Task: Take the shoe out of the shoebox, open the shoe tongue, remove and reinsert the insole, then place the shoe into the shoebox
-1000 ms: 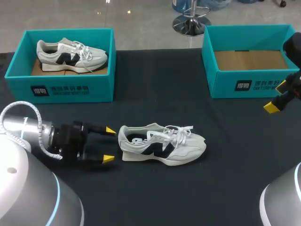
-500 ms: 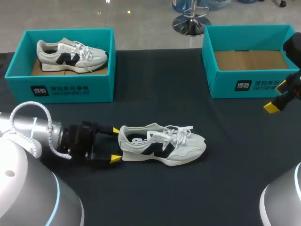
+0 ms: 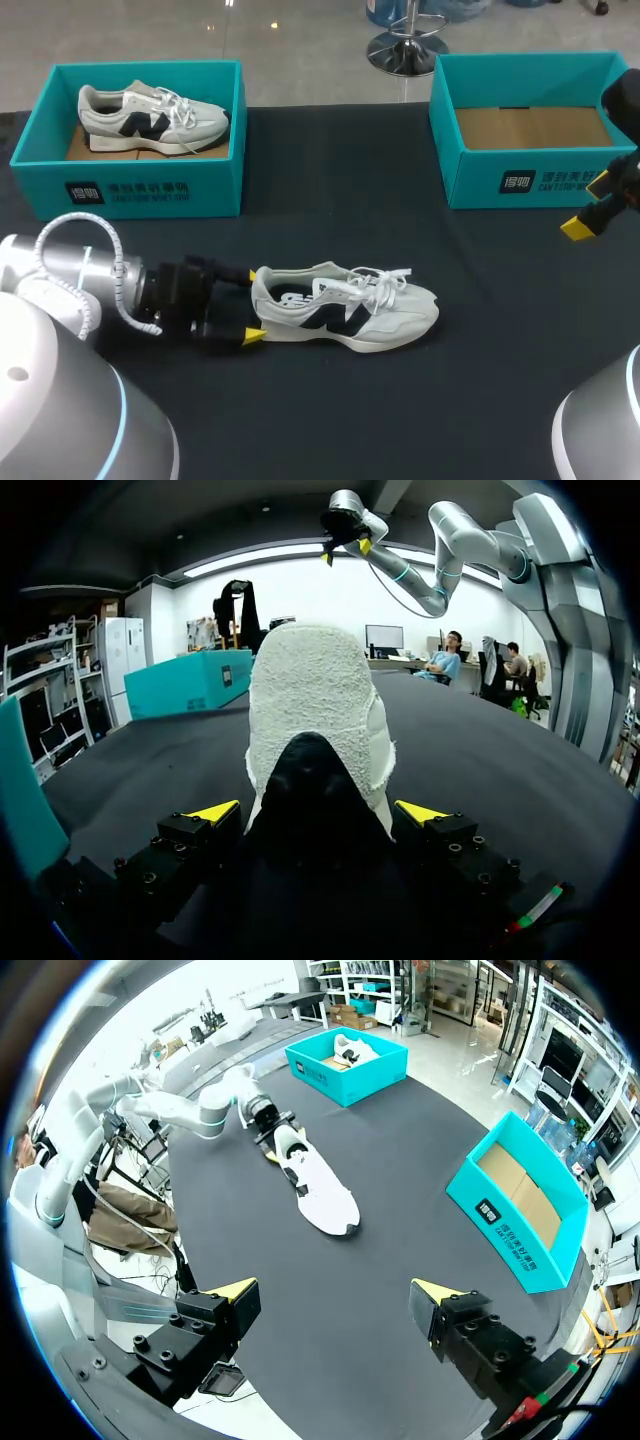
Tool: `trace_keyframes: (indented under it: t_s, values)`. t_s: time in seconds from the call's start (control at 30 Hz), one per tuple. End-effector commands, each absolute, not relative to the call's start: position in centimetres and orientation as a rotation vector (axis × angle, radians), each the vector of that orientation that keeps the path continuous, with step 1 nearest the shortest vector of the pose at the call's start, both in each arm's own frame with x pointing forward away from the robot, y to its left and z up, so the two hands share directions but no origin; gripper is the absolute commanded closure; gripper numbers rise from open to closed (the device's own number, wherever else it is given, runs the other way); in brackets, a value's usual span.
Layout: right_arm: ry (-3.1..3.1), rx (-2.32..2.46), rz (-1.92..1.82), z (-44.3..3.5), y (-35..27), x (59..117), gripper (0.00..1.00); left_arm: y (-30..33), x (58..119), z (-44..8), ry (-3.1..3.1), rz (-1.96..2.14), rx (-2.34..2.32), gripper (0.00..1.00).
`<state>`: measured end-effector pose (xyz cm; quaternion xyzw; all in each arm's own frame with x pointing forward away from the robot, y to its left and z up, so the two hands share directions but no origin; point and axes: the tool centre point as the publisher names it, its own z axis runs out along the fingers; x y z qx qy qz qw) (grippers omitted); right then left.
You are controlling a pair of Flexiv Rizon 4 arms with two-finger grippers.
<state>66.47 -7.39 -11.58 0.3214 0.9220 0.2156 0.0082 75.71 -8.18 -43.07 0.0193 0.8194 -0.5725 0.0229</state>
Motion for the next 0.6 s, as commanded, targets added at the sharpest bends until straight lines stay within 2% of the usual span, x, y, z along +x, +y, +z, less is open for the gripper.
trace_keyframes:
  t_s: [0.03, 0.27, 0.3, 0.33, 0.37, 0.43, 0.5, 0.6]
  values:
    - [2.887, 1.006, 0.669, -11.60, -7.34, 66.77, 0.00, -8.38, 75.70, -43.50, 2.541, -1.773, 0.062, 0.00]
    - [2.887, 1.006, 0.669, -11.60, -7.34, 66.77, 0.00, -8.61, 75.46, -43.72, 2.554, -1.785, 0.084, 0.00]
    - [2.887, 1.006, 0.669, -11.60, -7.34, 66.77, 0.00, -8.63, 75.43, -43.73, 2.555, -1.784, 0.085, 0.09]
    - [2.887, 1.006, 0.669, -11.60, -7.34, 66.77, 0.00, -8.63, 75.42, -43.74, 2.556, -1.784, 0.086, 0.29]
    - [2.887, 1.006, 0.669, -11.60, -7.34, 66.77, 0.00, -8.63, 75.41, -43.74, 2.557, -1.784, 0.082, 0.55]
    - [2.887, 1.006, 0.669, -11.60, -7.34, 66.77, 0.00, -8.60, 75.41, -43.78, 2.557, -1.783, 0.077, 0.71]
    - [2.887, 1.006, 0.669, -11.60, -7.34, 66.77, 0.00, -8.56, 75.39, -43.83, 2.556, -1.781, 0.073, 1.00]
    - [2.887, 1.006, 0.669, -11.60, -7.34, 66.77, 0.00, -8.48, 75.22, -43.85, 2.562, -1.757, 0.073, 1.00]
